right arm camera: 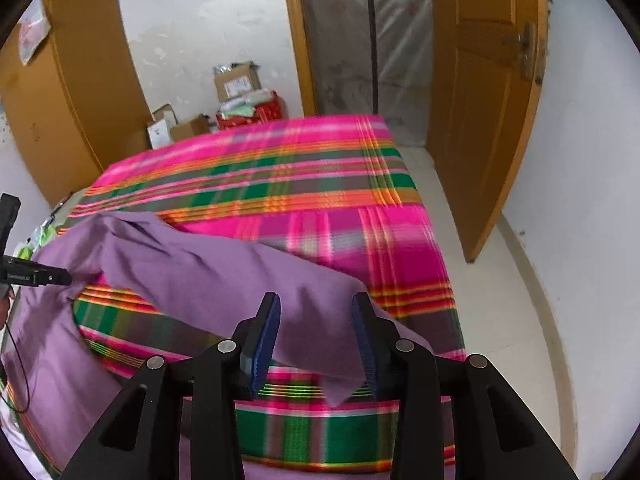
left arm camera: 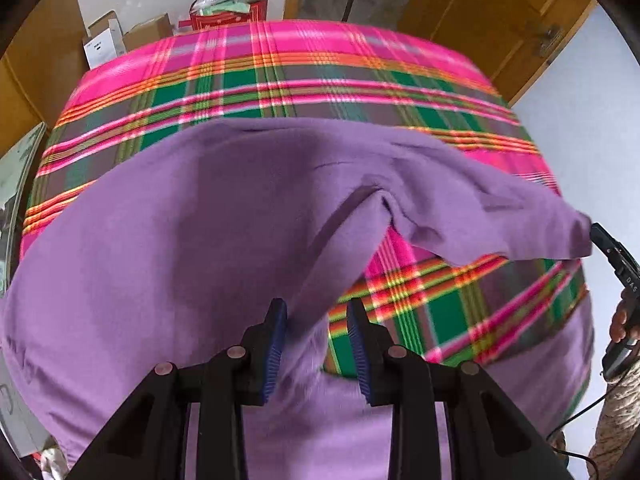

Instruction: Fold clothes

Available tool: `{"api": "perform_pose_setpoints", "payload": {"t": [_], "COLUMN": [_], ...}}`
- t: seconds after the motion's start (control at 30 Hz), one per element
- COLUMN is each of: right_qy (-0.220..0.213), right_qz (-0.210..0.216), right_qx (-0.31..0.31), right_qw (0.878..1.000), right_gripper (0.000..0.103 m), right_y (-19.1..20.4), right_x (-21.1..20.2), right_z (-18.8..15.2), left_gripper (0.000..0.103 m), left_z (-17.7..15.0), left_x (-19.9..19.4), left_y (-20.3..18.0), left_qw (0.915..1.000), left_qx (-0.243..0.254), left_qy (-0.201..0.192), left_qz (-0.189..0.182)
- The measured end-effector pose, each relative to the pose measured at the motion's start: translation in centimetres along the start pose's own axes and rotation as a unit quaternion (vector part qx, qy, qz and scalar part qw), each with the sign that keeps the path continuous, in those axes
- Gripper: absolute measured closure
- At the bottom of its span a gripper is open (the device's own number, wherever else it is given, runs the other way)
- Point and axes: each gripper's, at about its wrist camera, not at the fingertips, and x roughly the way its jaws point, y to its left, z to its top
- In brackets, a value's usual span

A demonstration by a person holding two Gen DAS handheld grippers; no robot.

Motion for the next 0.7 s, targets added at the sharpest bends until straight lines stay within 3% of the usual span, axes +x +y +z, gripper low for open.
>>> {"api": "perform_pose_setpoints", "payload": {"t": [0.23, 0.33, 0.43, 0.47, 0.5, 0.57, 0.63, 0.7], "right_qy": [0.011, 0.017, 0.023, 0.022, 0.020, 0.018, 0.014, 0.003], "right_qz": [-0.037, -0.029, -0.027, -0.026, -0.024, -0.025, -0.023, -0.028], "right_qx": [-0.011, -0.012, -0.013, -0.013, -0.012, -0.015, -0.023, -0.027], "right_qw": [0.999, 0.999, 0.999, 0.999, 0.999, 0.999, 0.999, 0.999], "right_gripper": [0.063, 0.054, 0.055, 0.055, 0.059, 0.076, 0.096, 0.097], "right_y": [-0.7, -0.8, -0.6, -0.5, -0.5, -0.5, -0.5, -0.7], "right_x": [2.8, 3.7, 4.5, 4.7, 4.7, 4.7, 4.5, 3.8], "right_z": [-0.2, -0.2, -0.2, -0.3, -0.3, -0.1, 0.0, 0.3], "left_gripper": [0.071, 0.071, 0.073, 0.078, 0.082, 0.095, 0.096, 0.097], "left_z": [1.2, 1.2, 1.0, 0.9, 0.7, 0.4, 0.0, -0.6], "left_x": [2.0, 2.1, 2.1, 2.0, 1.9, 1.6, 1.2, 0.6], "left_y": [-0.5, -0.9, -0.9, -0.8, -0.7, -0.3, -0.1, 0.2], "left_qw": [0.9977, 0.9968, 0.9970, 0.9973, 0.9978, 0.9988, 0.9988, 0.9987], "left_qx": [0.019, 0.029, 0.034, 0.033, 0.032, 0.027, 0.030, 0.034], "left_qy": [-0.001, -0.002, -0.007, -0.009, -0.012, -0.013, -0.018, -0.022], "left_qz": [0.065, 0.075, 0.070, 0.065, 0.057, 0.039, 0.034, 0.032]}}
